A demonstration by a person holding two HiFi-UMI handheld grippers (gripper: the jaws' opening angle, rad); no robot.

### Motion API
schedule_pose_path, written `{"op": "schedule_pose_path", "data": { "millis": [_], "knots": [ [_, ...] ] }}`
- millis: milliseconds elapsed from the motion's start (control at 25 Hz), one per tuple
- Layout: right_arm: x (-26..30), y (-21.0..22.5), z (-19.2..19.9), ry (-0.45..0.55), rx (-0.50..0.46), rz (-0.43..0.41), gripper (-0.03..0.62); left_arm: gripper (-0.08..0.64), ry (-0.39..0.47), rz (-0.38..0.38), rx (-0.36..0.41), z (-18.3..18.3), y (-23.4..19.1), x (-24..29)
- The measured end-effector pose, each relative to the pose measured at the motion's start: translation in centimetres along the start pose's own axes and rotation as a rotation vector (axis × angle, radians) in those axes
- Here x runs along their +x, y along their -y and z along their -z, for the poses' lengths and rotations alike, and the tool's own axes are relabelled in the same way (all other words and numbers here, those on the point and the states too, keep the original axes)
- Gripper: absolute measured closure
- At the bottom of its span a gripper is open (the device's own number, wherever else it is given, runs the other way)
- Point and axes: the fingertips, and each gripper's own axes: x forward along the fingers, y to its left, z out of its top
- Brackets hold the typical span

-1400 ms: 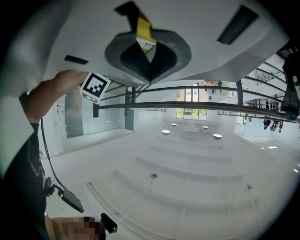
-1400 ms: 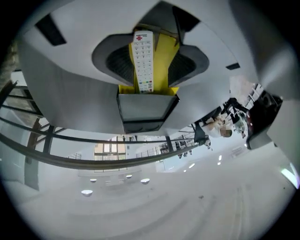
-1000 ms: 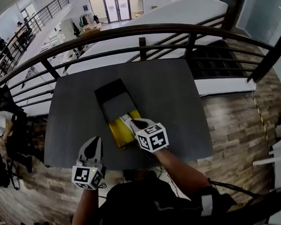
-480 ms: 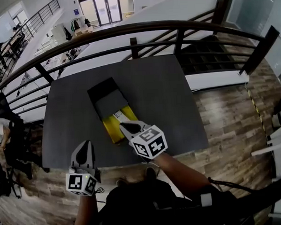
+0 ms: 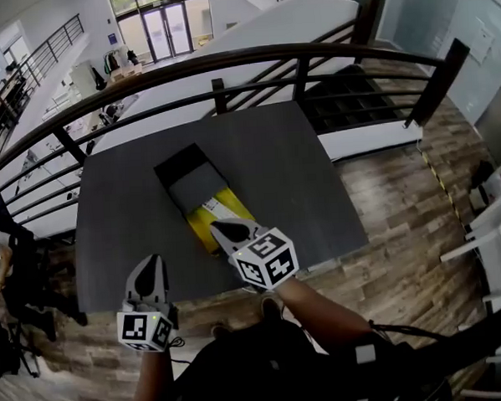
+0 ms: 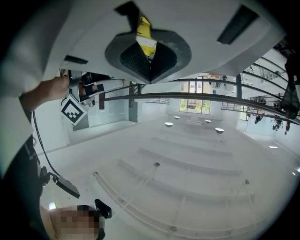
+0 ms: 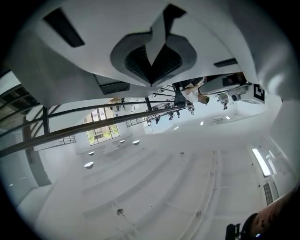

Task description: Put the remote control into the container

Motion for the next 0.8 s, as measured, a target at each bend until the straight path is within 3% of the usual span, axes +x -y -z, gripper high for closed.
{"op": "schedule_pose_path", "data": {
  "millis": [400,800],
  "knots": [
    [0.7,-2.1,-1.1,0.037,-0.035,0.041,0.591,0.555,0.008,0.034,-0.020,0.5,-2.5,-1.0],
    [1.2,-2.4,-2.3,0.062,0.004,0.068,0.591,0.555,-0.006,0.055,-0.023,0.0,-3.6,-1.4]
  ]
}}
